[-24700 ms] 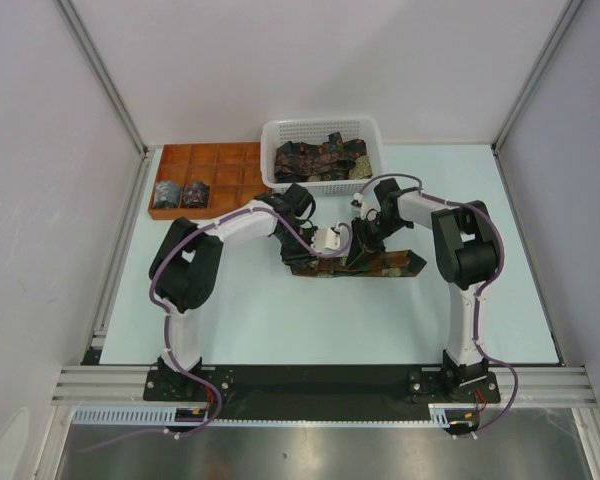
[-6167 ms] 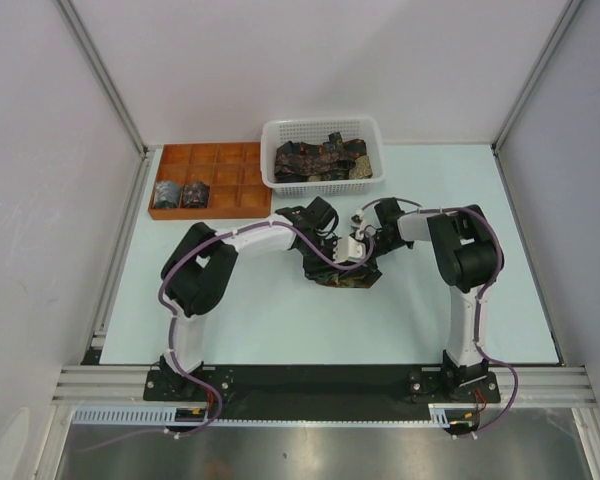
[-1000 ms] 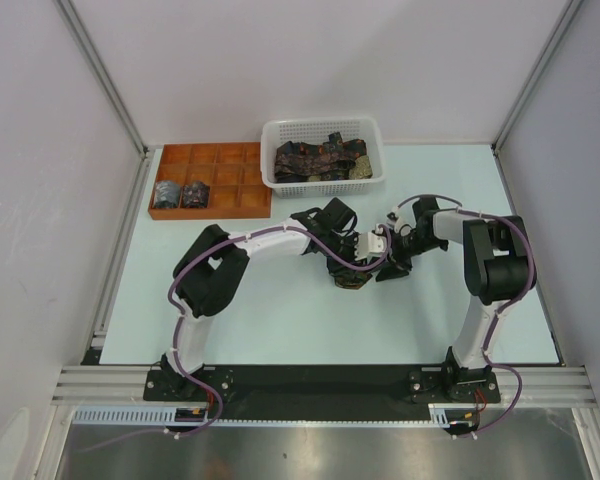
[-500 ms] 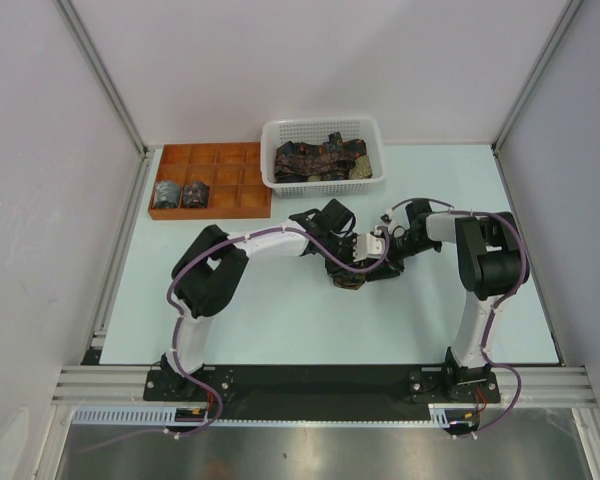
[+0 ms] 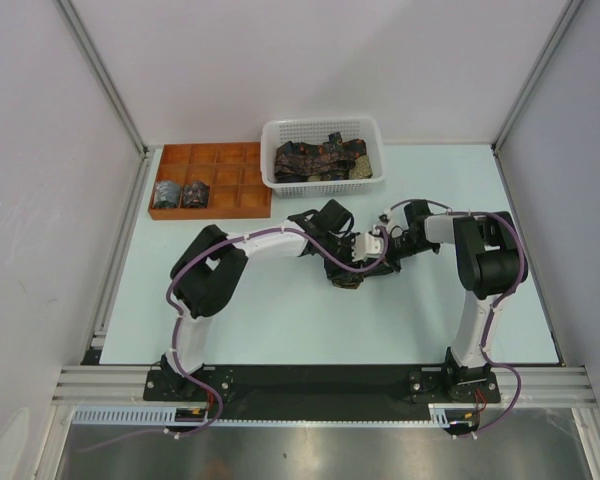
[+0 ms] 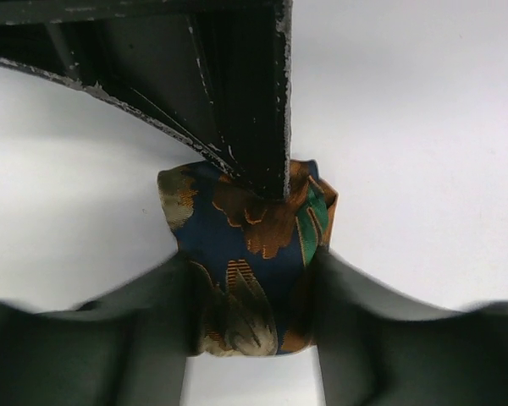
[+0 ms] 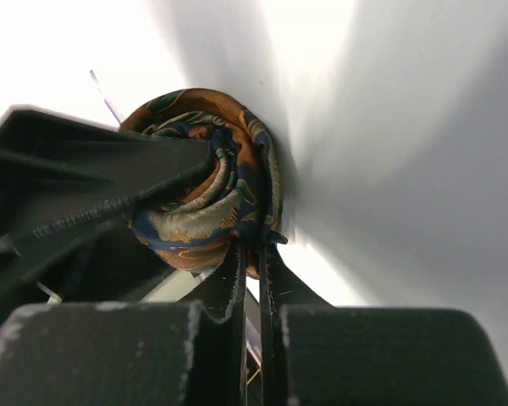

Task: Roll the ties
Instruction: Roll the tie at the center of the board.

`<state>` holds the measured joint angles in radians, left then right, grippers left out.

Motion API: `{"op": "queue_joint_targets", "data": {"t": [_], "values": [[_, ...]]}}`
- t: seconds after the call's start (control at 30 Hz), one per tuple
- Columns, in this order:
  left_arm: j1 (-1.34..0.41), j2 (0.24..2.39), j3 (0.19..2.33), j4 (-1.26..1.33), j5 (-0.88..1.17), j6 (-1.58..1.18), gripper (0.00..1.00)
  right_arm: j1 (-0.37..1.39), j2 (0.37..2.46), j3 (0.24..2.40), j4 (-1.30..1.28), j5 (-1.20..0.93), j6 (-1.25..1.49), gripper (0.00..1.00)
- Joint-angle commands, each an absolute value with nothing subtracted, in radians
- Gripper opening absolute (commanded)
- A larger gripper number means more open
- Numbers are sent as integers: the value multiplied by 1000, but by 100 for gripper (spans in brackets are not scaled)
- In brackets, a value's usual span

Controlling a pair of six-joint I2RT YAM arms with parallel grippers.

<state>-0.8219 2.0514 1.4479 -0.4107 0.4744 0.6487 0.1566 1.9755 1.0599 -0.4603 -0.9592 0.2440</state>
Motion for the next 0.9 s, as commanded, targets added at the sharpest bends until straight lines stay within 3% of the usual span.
{"op": "queue_joint_targets", "data": {"t": [0.0,0.1,0.47,0.57,0.7,0.87], "values": [[-793,2007,1407,-423,480,556,71,206,1985,1039,-313,-844,247,0],[-761,1922,1378,-373,518,485,99,204,1979,1034,-302,-830,253,0],[-669,1701,1269,-301,470,163,99,199,1944,1012,-247,-853,296,0],[-603,1700,1243,-290,521,-72,99,201,1940,1015,-247,-865,301,0],[-490,1695,1093,-50,693,-437,99,201,1942,1025,-248,-870,308,0],[-462,1721,1112,-69,741,-474,99,207,1939,1026,-236,-876,328,0]]}}
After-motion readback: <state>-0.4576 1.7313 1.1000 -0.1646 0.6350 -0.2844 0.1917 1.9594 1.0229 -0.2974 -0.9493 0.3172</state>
